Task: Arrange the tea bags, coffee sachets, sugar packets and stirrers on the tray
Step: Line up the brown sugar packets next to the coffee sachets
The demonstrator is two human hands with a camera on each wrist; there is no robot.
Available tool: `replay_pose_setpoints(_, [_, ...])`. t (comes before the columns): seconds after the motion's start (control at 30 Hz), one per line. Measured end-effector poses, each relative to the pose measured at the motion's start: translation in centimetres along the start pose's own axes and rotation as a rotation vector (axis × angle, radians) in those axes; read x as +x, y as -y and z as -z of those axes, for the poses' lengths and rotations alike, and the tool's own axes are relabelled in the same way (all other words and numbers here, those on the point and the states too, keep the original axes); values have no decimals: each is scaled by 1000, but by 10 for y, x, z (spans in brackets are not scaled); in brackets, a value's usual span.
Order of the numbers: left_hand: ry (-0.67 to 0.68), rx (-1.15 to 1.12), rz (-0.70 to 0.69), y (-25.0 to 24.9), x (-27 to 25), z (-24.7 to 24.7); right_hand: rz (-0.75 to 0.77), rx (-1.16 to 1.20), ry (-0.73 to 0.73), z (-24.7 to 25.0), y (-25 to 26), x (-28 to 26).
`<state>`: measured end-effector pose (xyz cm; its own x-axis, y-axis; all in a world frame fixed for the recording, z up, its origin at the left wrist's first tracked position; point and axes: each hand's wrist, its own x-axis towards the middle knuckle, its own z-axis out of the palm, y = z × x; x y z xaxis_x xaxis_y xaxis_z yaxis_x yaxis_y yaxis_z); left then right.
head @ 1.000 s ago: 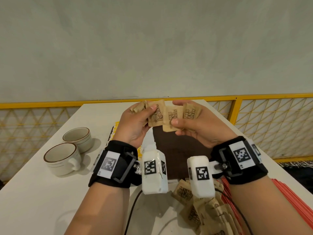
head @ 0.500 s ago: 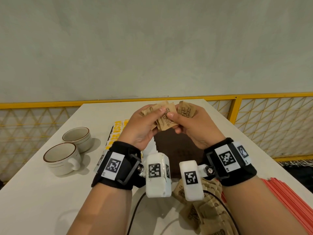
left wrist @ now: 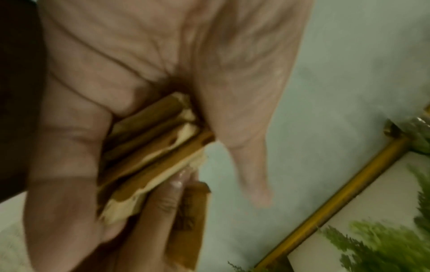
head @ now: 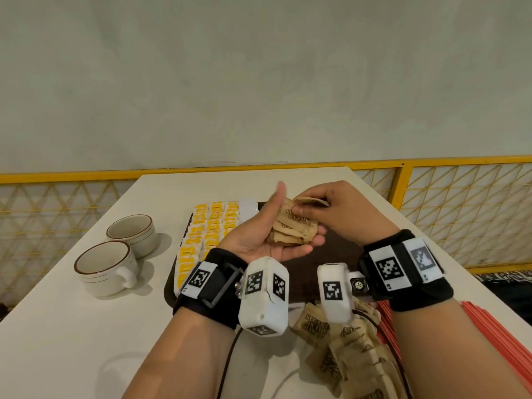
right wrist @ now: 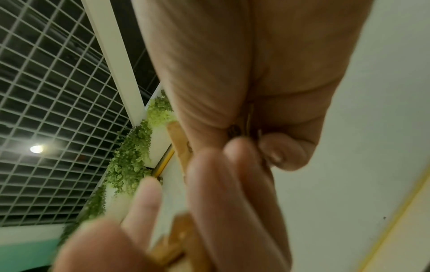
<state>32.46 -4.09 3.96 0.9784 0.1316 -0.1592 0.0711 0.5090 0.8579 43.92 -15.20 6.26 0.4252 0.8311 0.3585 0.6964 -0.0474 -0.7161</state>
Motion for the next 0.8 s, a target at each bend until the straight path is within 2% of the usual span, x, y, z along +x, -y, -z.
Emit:
replay_pose_setpoints(0.07, [-51,-53,-55,1,1,0,-54,5,-49,-1,-2,1])
replay_pose_setpoints(0.1, [-76,-79,-70,1,2,1,-108,90,-77,-2,-2,2])
replay_pose_setpoints(0.2, [-132,-124,-86,-2,4,6,-276,526,-101,3,-2,4])
replay_pose_setpoints(0.27, [-145,-176,-122,-4,4,9,-288,716,-73,8,0,2])
replay_pose_setpoints(0.33, [-147,-212,-166,-6,3,13,-244,804,-45,12,1,-1])
replay_pose_setpoints(0.6, [-187,-321,-203,-8,5,12,-280,764,-108,19,-1,0])
replay_pose_setpoints(0.8, [-183,-481,-176,-9,6,15,-203,664,-150,16,-6,2])
